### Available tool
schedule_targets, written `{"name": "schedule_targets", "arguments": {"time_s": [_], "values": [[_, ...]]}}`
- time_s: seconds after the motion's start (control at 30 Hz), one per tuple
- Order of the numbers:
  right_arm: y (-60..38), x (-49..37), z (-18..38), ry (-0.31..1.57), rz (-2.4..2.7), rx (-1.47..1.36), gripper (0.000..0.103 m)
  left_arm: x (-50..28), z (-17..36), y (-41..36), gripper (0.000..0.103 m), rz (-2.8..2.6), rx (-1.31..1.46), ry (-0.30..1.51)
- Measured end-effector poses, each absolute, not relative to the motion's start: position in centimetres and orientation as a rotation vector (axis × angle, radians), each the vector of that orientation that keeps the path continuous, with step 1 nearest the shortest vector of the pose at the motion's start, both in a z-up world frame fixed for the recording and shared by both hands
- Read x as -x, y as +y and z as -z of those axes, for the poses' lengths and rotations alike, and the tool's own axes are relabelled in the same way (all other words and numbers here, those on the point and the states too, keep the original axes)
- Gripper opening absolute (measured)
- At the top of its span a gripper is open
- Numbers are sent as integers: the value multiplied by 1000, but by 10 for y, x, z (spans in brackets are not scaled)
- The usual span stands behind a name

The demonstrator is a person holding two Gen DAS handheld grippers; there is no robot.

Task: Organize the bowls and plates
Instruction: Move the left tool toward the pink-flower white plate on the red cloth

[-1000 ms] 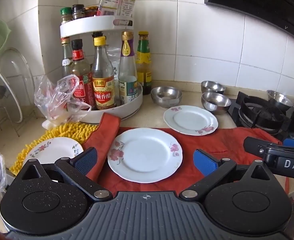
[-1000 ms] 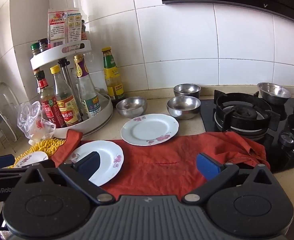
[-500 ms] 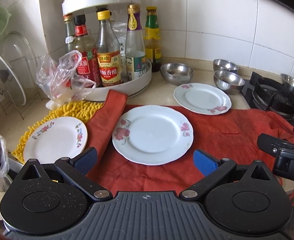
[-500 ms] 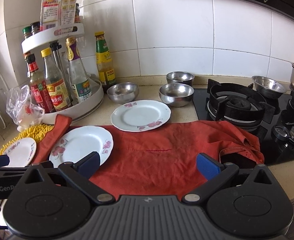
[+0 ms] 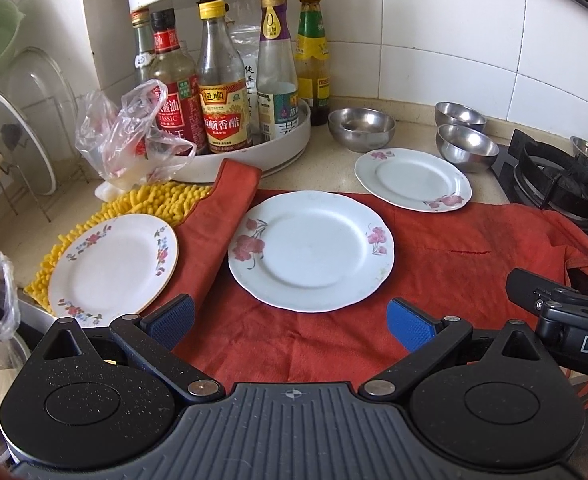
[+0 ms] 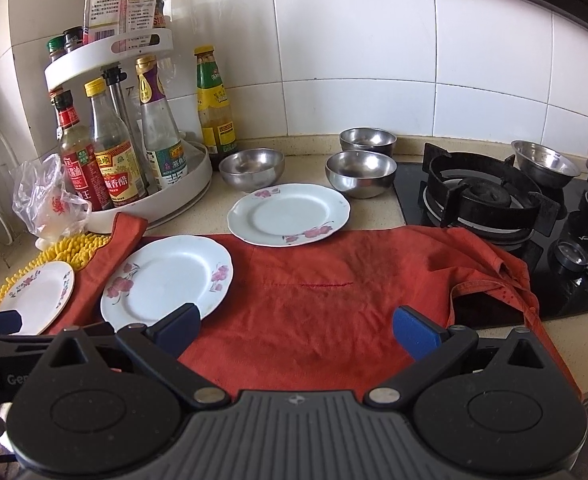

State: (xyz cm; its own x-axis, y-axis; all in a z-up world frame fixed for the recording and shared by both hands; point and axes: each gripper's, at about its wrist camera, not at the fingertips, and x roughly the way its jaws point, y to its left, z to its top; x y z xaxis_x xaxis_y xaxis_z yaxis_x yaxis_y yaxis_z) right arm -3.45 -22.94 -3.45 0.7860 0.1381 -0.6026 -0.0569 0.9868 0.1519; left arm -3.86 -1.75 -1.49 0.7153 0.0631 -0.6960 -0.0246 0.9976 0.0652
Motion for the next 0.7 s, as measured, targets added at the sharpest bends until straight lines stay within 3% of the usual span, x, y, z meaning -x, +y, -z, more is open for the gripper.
{"name": "schedule_targets", "arguments": {"time_s": [0.7], "values": [[-216, 34, 36, 669, -107, -107, 101, 39, 19, -4, 103, -64, -44, 792]]}}
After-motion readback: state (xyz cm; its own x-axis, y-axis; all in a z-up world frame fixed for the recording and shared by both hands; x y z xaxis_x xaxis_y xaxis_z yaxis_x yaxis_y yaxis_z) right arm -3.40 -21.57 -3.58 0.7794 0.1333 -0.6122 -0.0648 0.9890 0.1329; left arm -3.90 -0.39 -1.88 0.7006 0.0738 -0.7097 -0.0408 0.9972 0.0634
